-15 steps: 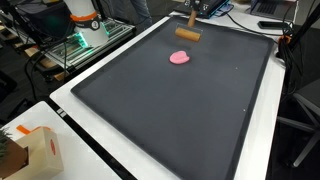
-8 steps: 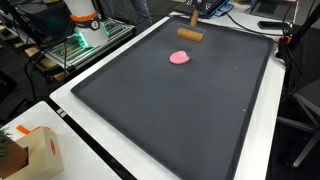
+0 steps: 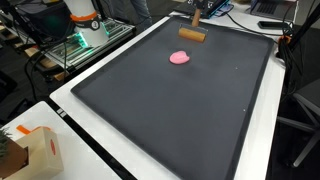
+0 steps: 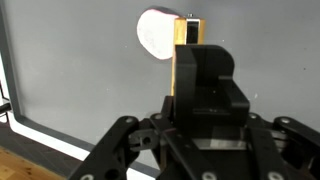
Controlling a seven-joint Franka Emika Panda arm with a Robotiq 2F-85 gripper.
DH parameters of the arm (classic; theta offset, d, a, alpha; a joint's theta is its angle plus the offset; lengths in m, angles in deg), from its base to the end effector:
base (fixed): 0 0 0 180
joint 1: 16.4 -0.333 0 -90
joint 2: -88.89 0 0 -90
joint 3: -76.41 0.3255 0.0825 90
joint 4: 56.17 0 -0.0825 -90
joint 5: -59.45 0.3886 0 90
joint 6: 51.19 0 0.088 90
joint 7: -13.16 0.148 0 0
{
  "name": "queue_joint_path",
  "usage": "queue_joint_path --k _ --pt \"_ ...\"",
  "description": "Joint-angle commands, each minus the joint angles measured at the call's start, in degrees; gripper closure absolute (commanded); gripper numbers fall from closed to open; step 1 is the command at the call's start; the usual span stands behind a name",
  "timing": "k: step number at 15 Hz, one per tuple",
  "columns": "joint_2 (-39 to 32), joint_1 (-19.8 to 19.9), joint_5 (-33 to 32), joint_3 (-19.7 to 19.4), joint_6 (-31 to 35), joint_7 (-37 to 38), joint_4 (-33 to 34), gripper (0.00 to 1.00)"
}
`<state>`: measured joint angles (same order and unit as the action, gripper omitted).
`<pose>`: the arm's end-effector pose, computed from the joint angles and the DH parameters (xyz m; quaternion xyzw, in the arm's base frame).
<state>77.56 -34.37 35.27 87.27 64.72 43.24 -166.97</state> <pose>0.5400 0.2497 0.3501 0.9809 0.0898 0.0379 0.1683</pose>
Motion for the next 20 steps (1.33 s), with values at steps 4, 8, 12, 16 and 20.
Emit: queue_joint_path --k 4,8,12,16,20 --pt "5.93 2.06 2.04 -0.51 1.37 -3.87 -2.74 0.76" --pt "9.77 3.72 4.28 -0.65 0.61 -7.60 -3.90 0.76" --pt "14.14 5.48 5.32 -0.84 -0.18 -12.18 -5.27 0.76" --pt "18.25 6.99 5.90 -1.04 0.38 -18.27 -6.95 0.76" --pt "21.80 7.64 7.91 -1.25 0.20 -25.51 -8.37 0.76"
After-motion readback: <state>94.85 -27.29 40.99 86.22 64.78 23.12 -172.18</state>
